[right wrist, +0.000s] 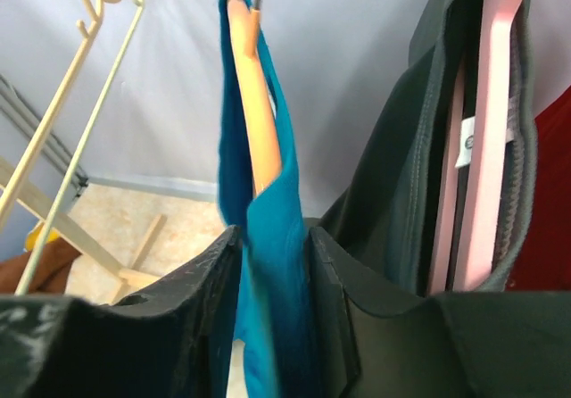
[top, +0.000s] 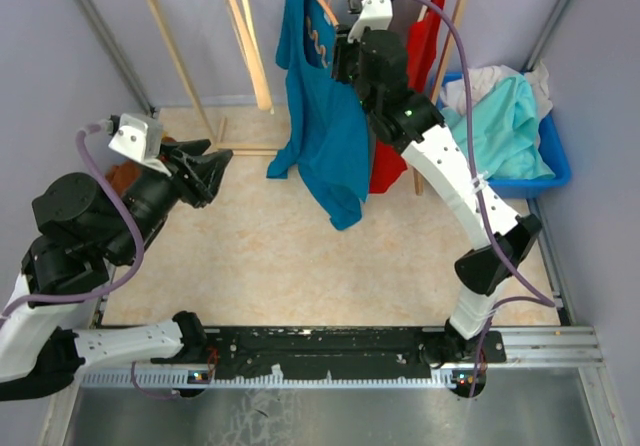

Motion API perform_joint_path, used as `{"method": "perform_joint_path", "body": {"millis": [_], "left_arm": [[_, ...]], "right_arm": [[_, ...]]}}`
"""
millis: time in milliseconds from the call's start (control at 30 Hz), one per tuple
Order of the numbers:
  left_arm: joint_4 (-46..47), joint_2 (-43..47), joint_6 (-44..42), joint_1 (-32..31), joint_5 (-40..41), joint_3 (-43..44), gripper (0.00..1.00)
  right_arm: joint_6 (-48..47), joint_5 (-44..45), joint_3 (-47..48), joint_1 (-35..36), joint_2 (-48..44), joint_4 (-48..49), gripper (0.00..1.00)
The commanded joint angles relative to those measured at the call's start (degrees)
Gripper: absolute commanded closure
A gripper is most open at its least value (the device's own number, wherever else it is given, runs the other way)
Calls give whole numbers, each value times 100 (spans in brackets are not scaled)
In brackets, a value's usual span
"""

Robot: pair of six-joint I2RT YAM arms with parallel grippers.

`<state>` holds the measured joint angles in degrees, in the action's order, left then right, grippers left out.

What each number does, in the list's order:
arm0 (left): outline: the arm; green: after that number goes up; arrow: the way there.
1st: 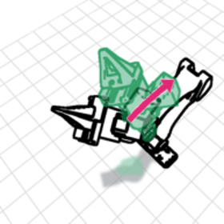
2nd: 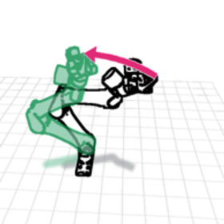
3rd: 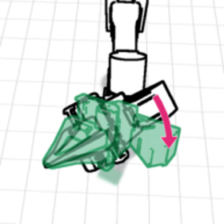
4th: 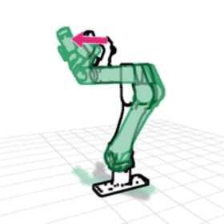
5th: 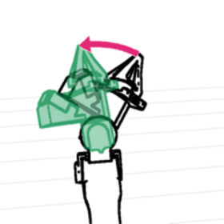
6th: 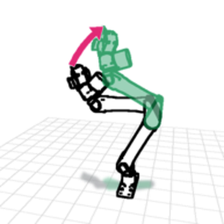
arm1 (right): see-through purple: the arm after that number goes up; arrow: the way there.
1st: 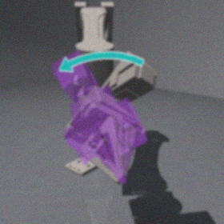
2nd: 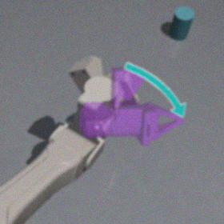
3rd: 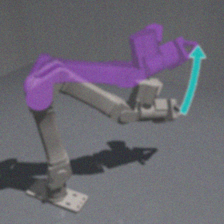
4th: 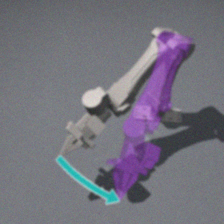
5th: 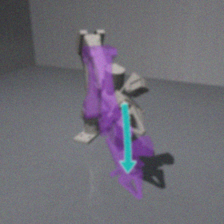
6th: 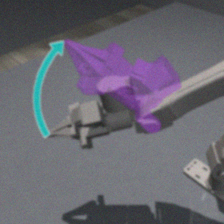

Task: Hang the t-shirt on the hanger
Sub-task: Place the hanger at the clothesline.

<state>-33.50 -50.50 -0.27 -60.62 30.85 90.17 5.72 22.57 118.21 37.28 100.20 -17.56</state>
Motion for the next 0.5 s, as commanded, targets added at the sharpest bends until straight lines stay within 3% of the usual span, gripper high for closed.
{"method": "perform_joint_path", "body": {"millis": [0, 133, 467], "left_arm": [[-41, -41, -38, 15, 9, -38, 49], [-25, -79, 9, 15, -22, -61, 49], [-7, -313, 246, 15, -127, -269, 49]], "right_arm": [[138, -106, 225, -37, -253, 149, 59], [122, -185, 167, -45, -488, 11, 49], [-132, -34, 359, -105, -1150, -743, 42]]}}
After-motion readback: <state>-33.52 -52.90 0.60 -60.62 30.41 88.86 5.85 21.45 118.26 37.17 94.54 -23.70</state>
